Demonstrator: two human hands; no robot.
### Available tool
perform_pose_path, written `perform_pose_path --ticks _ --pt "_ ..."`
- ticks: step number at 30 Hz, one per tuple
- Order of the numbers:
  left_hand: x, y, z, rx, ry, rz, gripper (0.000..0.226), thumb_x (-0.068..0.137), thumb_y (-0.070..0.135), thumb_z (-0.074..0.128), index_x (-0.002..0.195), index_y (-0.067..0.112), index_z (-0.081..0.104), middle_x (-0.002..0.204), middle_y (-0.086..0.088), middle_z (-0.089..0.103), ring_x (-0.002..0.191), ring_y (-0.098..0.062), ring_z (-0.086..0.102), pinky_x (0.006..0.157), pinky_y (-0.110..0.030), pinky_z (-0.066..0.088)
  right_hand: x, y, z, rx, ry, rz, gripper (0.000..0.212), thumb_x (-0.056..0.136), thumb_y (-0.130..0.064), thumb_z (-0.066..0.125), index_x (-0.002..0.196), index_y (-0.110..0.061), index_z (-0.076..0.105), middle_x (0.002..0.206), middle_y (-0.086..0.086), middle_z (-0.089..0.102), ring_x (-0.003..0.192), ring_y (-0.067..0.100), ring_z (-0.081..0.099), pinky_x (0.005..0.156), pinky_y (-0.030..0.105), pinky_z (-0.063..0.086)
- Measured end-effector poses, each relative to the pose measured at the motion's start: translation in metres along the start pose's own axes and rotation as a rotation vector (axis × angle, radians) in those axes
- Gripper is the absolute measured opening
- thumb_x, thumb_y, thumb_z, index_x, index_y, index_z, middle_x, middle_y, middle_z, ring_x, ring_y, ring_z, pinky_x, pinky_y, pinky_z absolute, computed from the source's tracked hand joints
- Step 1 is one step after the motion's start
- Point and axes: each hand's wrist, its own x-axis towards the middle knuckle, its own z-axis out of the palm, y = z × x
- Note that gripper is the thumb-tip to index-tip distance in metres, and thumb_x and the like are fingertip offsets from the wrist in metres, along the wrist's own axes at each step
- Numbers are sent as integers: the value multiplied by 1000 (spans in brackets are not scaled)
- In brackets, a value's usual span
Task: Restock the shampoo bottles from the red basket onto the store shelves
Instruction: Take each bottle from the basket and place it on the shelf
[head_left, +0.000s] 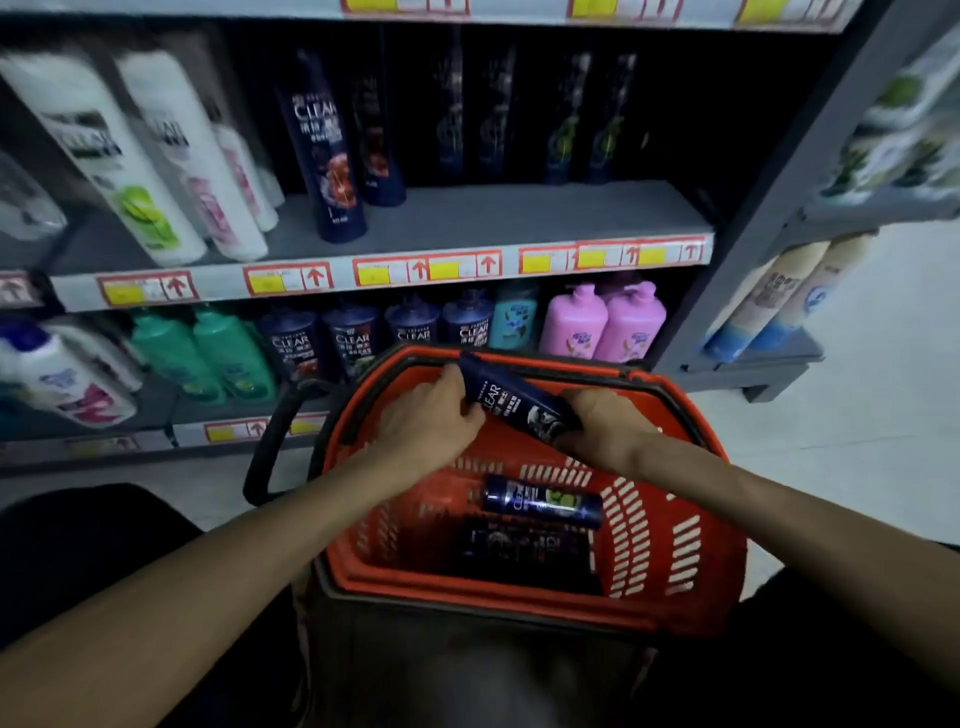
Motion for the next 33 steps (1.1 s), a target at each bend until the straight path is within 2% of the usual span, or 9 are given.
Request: perform_pose_path --ticks 2,5,8,13,17,22,26,29,33 --pt "3 10 -21 -250 87 12 25 99 45 55 99 25 40 79 -1 65 69 -23 63 59 -40 44 -8 -5 -28 111 76 -40 43 84 -23 78 124 -17 64 116 8 72 104 28 68 83 32 52" --pt "12 26 -42 -666 191 -23 32 93 49 61 99 28 37 94 -6 69 83 -22 70 80 -45 54 -13 -15 -47 317 149 -23 38 85 -24 82 119 -15 68 104 4 75 93 22 71 74 30 52" --pt "20 38 -49 -1169 266 -157 37 94 37 69 102 22 36 112 -19 69 93 -31 75 91 -51 60 -15 -27 -48 800 145 -15 35 87 -13 81 120 -8 69 102 5 78 92 20 75 81 34 62" --pt "27 49 -48 -1428 -69 -233 39 98 40 62 127 14 62 112 -9 78 93 -23 76 89 -41 59 -19 -42 -49 1225 16 -61 34 93 -5 72 126 -8 65 114 7 77 105 24 74 90 33 61" --pt "30 53 -51 -1407 -47 -212 25 101 31 60 115 13 70 104 -8 80 86 -21 75 77 -32 59 -14 -38 -51 1236 -64 -80 36 94 -5 69 129 -9 63 119 8 76 114 26 71 98 36 57" --pt "27 49 -53 -1346 -1 -236 28 98 30 67 113 7 73 104 -11 80 97 -28 76 82 -37 58 -10 -45 -47 1224 -33 13 46 88 -8 77 129 -11 56 114 9 76 108 26 72 98 41 57" --pt "30 51 -51 -1219 111 -243 30 88 33 80 106 11 70 97 -7 80 91 -22 77 86 -41 61 -8 -52 -39 880 95 -44 59 68 -29 95 117 -27 62 104 -9 74 96 1 69 85 20 57" --pt "33 54 -43 -1061 195 -227 47 75 44 90 101 16 62 92 -4 77 85 -17 76 85 -46 62 -2 -56 -27 729 148 -15 77 49 -52 94 116 -30 61 104 -10 72 92 4 69 84 34 59" --pt "34 56 -45 -856 217 -207 75 52 67 90 95 17 54 86 -1 70 83 -20 73 80 -50 60 3 -57 -23 795 133 15 74 61 -15 92 125 -21 56 101 -5 73 87 10 71 82 42 61"
